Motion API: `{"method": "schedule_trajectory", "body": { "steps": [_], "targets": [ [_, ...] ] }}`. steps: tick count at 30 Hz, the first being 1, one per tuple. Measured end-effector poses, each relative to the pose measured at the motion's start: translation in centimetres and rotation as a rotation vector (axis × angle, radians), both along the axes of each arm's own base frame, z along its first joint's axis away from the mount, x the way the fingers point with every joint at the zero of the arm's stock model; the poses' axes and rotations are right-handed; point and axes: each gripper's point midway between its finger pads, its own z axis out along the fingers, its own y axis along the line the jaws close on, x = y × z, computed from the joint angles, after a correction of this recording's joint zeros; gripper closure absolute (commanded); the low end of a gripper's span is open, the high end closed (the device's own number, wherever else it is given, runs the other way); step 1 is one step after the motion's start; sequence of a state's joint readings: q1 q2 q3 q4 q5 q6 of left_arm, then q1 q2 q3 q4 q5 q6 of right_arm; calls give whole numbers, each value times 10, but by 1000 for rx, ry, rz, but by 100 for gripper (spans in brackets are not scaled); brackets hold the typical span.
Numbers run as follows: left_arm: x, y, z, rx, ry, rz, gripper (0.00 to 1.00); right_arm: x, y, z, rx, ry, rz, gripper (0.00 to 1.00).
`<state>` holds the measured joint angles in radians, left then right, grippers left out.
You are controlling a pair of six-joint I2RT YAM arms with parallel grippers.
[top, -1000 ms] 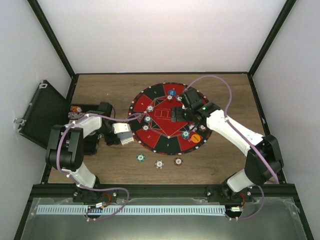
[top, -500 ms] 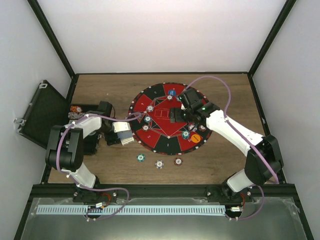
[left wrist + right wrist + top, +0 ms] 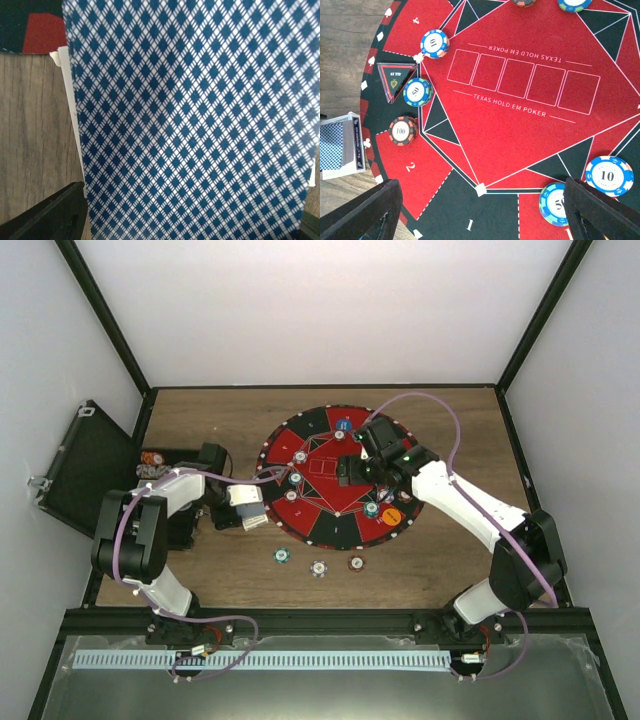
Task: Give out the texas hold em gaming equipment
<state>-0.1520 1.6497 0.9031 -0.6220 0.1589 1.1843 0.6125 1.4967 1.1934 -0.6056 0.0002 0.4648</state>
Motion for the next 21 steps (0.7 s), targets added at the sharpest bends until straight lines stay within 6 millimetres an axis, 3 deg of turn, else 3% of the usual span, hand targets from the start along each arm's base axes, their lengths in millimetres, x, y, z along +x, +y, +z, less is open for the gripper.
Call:
{"method": "schedule_trajectory", "body": {
  "steps": [7, 13, 21],
  "targets": [
    [-2, -4, -1, 2, 8, -12, 40, -1, 1, -3, 4, 1, 3, 11],
    [-1, -5, -1, 4, 2, -14, 52, -2, 2, -6, 7, 9, 9, 12],
    [-1, -4, 0, 12, -7, -13, 83, -4, 3, -8, 14, 15, 16, 12]
  ]
}}
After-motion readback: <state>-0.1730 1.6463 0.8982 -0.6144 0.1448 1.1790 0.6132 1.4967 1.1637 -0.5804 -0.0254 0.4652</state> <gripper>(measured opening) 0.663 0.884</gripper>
